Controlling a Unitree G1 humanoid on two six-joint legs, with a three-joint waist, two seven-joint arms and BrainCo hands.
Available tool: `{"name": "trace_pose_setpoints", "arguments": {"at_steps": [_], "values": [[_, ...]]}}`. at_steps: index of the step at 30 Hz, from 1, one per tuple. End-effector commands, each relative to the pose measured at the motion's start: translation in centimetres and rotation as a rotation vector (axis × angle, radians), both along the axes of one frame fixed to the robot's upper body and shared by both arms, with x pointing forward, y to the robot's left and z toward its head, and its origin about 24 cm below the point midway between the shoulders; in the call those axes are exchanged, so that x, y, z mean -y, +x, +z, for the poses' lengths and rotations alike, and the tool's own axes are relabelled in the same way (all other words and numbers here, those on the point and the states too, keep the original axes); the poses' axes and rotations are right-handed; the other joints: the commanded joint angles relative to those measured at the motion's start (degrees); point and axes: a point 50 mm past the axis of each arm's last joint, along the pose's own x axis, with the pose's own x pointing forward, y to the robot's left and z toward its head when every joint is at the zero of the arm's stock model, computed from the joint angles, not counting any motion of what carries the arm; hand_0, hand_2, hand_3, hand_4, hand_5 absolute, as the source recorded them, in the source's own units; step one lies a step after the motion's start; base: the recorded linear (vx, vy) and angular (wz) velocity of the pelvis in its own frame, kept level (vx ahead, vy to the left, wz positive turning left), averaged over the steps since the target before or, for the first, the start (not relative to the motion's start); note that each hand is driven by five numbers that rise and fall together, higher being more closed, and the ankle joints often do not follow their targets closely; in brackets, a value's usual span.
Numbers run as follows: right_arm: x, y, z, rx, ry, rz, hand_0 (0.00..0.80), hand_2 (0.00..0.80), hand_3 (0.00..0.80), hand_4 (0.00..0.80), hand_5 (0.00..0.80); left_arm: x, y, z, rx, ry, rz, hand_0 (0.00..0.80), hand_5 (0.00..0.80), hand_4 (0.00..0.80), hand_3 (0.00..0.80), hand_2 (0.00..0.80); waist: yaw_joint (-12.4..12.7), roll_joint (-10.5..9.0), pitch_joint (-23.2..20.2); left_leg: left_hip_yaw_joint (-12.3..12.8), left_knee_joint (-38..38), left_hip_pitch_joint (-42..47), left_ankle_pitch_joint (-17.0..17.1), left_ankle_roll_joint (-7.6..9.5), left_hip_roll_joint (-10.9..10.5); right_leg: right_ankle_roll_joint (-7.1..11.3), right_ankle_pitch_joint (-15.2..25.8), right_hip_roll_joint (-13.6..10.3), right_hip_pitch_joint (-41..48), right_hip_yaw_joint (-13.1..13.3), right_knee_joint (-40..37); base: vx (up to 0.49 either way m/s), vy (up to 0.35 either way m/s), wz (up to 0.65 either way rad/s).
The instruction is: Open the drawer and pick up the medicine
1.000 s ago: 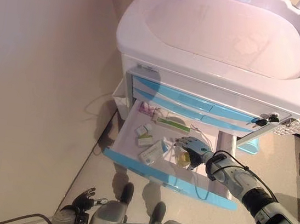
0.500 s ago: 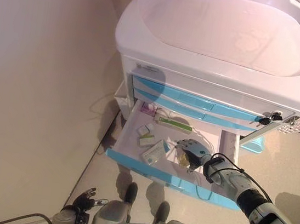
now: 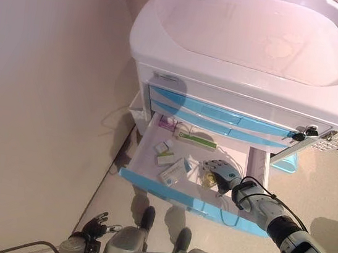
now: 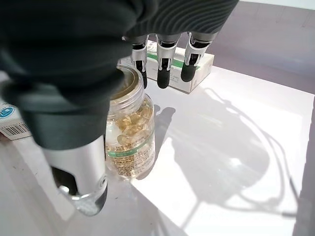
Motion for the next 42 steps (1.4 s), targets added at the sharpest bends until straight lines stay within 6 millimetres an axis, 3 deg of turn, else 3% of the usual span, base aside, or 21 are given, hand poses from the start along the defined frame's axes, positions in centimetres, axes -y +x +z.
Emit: {"name": "trace_pose_setpoints", "arguments": {"at_steps": [1,14,15,16,17,18,38,42], "values": [[-0.9,0.9,0.8,0.063,0.025,0.02,0.0,0.0,0.0,0.0,0.0,0.2,0.7,0.0,-0.002,0.02,-0.07,0.0,0.0,0.0,0.0,0.0,1.2,-1.95,-0.3,1.9,0.7,1.3,-7.0,-0.13,-1.2,4.09,-1.1,-3.6,-2.0,1.2,3.6,0.0,0.0,0.0],[-1.6,0.7,0.8,0.059,0.054,0.043,0.0,0.0,0.0,0.0,0.0,0.3,1.0,0.0,0.001,0.02,-0.069,0.0,0.0,0.0,0.0,0.0,0.9,-2.05,-0.3,1.9,0.7,1.3,-7.0,-0.14,-1.1,4.13,-0.9,-3.6,-2.2,1.4,3.5,0.0,0.0,0.0],[-1.6,0.7,0.7,0.059,0.053,0.042,0.179,0.179,0.179,0.179,0.179,0.4,1.0,0.0,0.001,0.019,-0.068,0.0,0.0,0.0,0.0,0.0,0.9,-2.07,-0.4,1.9,0.6,1.3,-7.0,-0.16,-1.1,4.16,-0.9,-3.6,-2.2,1.4,3.5,0.0,0.0,0.0],[-1.6,0.7,0.7,0.06,0.054,0.042,0.505,0.505,0.505,0.505,0.505,0.4,1.0,0.0,0.0,0.02,-0.07,0.0,0.0,0.0,0.0,0.0,0.9,-2.07,-0.4,1.9,0.6,1.3,-7.0,-0.14,-1.1,4.15,-0.9,-3.6,-2.1,1.4,3.4,0.0,0.0,0.0],[-1.6,0.6,0.6,0.061,0.059,0.039,0.722,0.722,0.722,0.722,0.722,0.4,1.0,0.0,-0.001,0.02,-0.069,0.0,0.0,0.0,0.0,0.0,0.9,-2.09,-0.4,1.8,0.6,1.3,-7.0,-0.13,-1.1,4.14,-0.9,-3.6,-2.1,1.4,3.4,0.0,0.0,0.0],[-1.6,0.6,0.6,0.063,0.059,0.041,0.8,0.8,0.8,0.8,0.8,0.4,0.9,0.0,-0.003,0.02,-0.068,0.0,0.0,0.0,0.0,0.0,0.9,-2.12,-0.5,1.8,0.6,1.4,-7.0,-0.14,-1.2,4.15,-0.9,-3.6,-2.0,1.4,3.3,0.0,0.0,0.0],[-1.7,0.6,0.9,0.083,0.069,0.049,0.8,0.8,0.8,0.8,0.8,0.2,0.5,-0.1,-0.008,0.01,-0.046,0.0,0.0,0.0,0.0,0.0,0.7,-2.38,-0.6,2.2,0.4,1.5,-7.1,0.02,-1.0,4.19,-0.7,-3.5,-2.2,1.8,3.3,0.0,0.0,0.0],[-2.1,1.2,3.0,0.004,0.051,0.077,0.8,0.8,0.8,0.8,0.8,-0.2,0.6,0.0,-0.006,0.015,-0.031,0.0,0.0,0.0,0.0,0.0,0.0,-2.81,-0.2,2.7,0.3,1.9,-7.3,-0.13,-0.7,4.17,-0.6,-3.4,-2.0,2.2,3.2,0.0,0.0,0.0]]}}
